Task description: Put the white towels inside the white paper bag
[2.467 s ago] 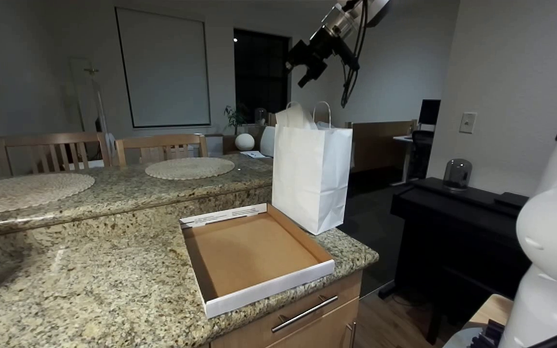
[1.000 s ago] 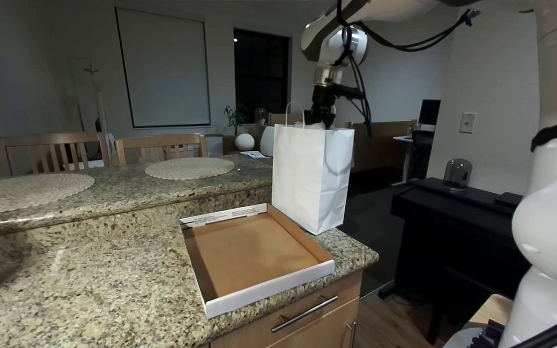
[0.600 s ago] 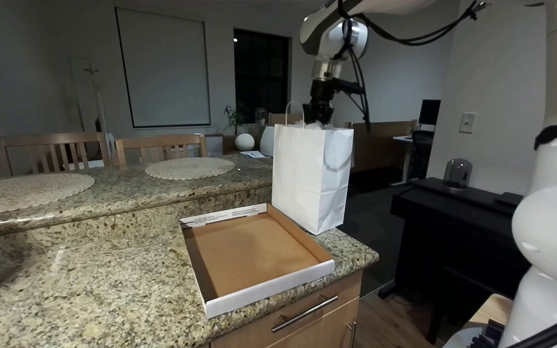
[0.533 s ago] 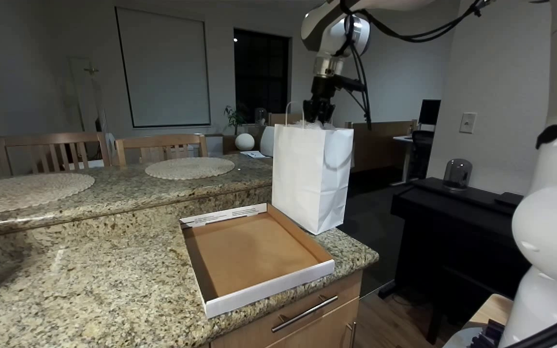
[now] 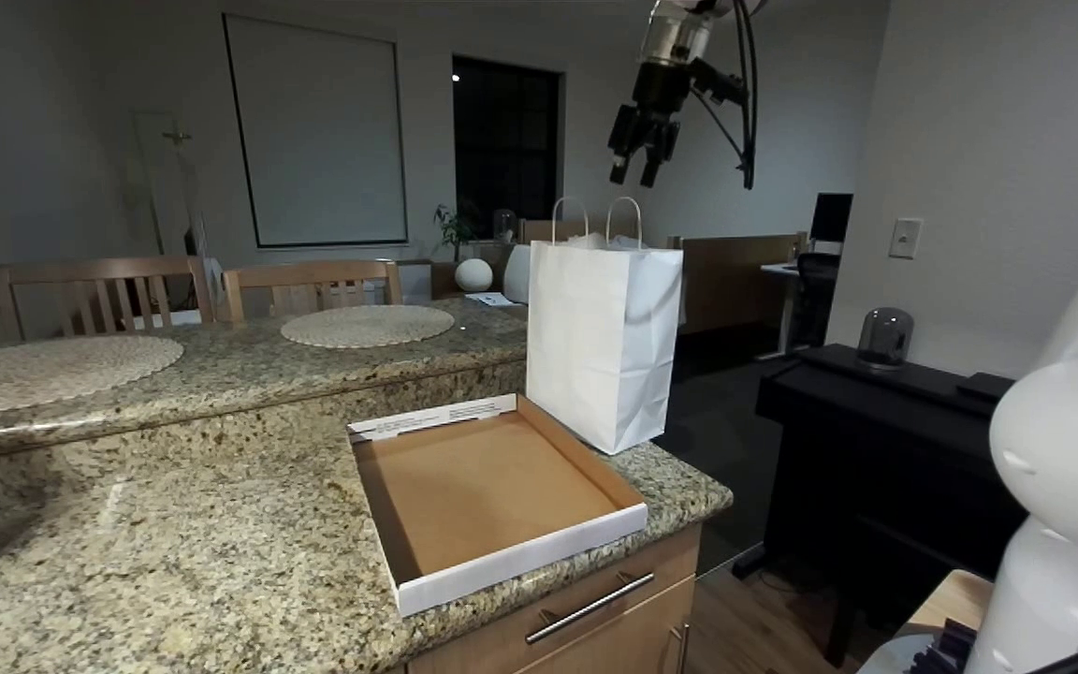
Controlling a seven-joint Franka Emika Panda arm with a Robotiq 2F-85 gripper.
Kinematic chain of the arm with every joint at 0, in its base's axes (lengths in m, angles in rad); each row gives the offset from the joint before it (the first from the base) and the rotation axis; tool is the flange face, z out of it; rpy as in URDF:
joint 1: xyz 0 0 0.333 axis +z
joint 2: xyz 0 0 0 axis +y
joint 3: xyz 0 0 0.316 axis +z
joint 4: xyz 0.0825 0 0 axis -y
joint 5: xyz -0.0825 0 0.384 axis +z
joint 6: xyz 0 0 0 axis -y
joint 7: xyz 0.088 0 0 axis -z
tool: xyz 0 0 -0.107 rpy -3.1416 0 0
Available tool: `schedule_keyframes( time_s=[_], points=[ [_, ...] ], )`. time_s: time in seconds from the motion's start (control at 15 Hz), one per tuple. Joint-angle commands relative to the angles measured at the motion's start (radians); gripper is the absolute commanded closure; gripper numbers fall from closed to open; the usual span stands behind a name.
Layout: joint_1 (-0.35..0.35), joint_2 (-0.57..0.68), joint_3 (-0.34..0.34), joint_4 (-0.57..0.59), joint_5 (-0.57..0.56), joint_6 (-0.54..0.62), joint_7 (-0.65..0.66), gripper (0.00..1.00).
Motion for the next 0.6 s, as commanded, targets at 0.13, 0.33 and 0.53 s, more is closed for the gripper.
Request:
schedule_keyframes(
  time_s=[0.13, 0.33, 0.53],
  points=[
    [0.058, -0.143, 0.013, -0.029, -0.12, -0.238, -0.004, 0.0],
    [0.108, -0.172, 0.05, -0.013, -0.201, -0.435, 0.059, 0.0],
    [0.155, -0.229, 0.067, -0.085, -0.15, -0.445, 0.077, 0.0]
  ],
)
